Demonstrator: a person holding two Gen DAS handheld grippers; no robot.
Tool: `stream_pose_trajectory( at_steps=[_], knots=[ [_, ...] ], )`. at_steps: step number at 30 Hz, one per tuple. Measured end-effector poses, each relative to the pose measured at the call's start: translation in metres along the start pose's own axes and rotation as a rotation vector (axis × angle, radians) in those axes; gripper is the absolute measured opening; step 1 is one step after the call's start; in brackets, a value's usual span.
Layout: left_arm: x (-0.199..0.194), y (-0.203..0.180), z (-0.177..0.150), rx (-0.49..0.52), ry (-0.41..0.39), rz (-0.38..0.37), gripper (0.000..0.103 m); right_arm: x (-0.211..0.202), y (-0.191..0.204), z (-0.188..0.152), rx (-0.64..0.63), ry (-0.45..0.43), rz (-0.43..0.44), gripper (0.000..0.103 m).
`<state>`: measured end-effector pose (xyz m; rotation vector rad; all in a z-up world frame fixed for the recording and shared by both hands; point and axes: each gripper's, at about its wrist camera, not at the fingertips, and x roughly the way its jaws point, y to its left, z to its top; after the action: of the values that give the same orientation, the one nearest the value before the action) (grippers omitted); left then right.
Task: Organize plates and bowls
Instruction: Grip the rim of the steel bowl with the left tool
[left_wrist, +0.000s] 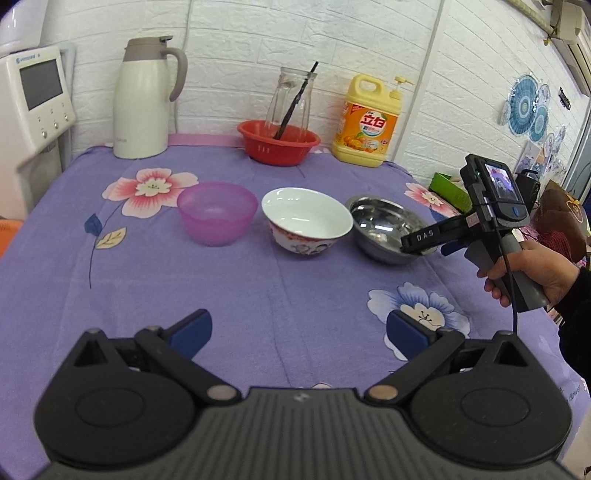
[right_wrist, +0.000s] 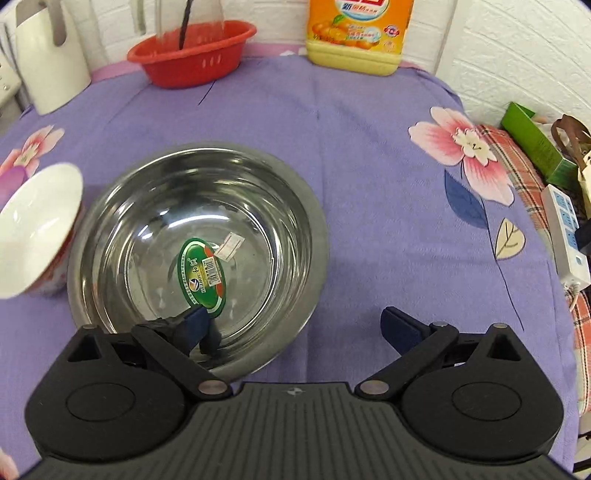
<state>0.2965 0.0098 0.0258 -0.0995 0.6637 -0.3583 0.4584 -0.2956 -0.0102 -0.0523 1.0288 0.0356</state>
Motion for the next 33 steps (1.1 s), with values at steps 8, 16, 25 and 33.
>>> stream_pose_trajectory(
  at_steps=[8,16,25,33],
  knots=[
    [0.006,-0.023,0.004,0.031,0.036,-0.063,0.099,-0.033,0.010,-0.055,-0.076,0.028,0.092,0.103],
    [0.083,-0.054,0.041,-0.051,0.114,-0.124,0.099,-0.064,0.001,-0.082,0.035,-0.227,0.081,0.103],
    [0.170,-0.066,0.042,-0.076,0.197,0.013,0.099,-0.031,0.003,-0.092,0.085,-0.323,0.080,0.103],
    [0.183,-0.066,0.040,-0.051,0.197,0.074,0.099,-0.030,0.006,-0.098,0.042,-0.347,0.059,0.103]
  ],
)
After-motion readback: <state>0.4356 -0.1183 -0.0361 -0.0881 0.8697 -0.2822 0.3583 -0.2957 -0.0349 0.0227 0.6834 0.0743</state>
